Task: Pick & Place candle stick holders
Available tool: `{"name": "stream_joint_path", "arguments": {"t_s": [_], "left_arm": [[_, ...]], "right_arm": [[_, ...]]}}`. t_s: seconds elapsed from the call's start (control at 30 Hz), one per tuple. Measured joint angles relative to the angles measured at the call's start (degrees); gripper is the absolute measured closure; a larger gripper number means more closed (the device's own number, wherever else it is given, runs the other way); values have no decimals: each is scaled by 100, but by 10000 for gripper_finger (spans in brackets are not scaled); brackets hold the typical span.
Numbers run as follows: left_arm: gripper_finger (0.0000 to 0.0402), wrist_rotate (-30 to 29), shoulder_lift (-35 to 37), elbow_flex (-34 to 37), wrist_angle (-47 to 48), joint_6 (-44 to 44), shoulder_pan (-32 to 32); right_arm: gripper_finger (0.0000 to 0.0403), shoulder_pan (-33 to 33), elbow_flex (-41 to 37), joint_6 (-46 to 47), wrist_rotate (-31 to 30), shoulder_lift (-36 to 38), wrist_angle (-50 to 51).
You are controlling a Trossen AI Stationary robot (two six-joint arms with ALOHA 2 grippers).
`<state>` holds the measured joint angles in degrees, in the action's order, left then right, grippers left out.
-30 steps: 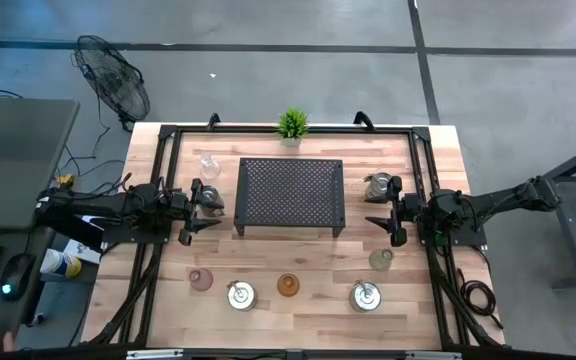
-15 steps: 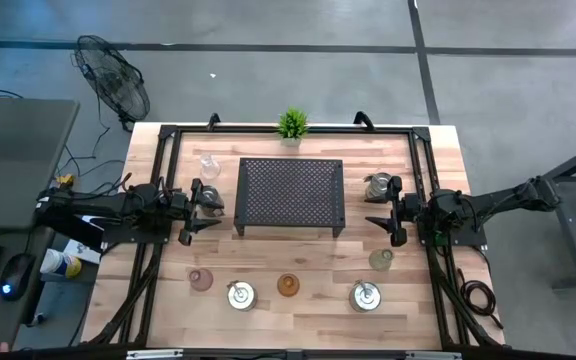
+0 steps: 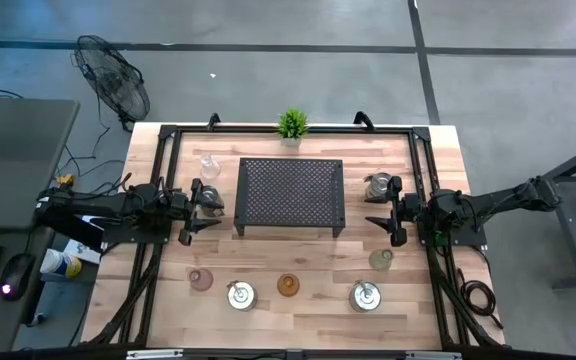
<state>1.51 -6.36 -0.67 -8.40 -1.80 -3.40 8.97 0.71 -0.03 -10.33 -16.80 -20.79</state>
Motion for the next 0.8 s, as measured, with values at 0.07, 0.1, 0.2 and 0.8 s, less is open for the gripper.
{"name": "stream_joint_path", "arguments": {"t_s": [0.07, 0.1, 0.2, 0.8], "left_arm": [[213, 0, 0, 0, 2, 0, 0], [213, -1, 1, 0, 0, 0, 0], [213, 1, 1, 0, 1, 0, 0], [213, 0, -1, 0, 0, 0, 0]], "right_arm": [[176, 2, -2, -1, -1, 1, 0], [176, 0, 0, 0, 0, 1, 0], [176, 1, -2, -1, -1, 1, 0], [176, 1, -1, -601, -1, -1, -1]]}}
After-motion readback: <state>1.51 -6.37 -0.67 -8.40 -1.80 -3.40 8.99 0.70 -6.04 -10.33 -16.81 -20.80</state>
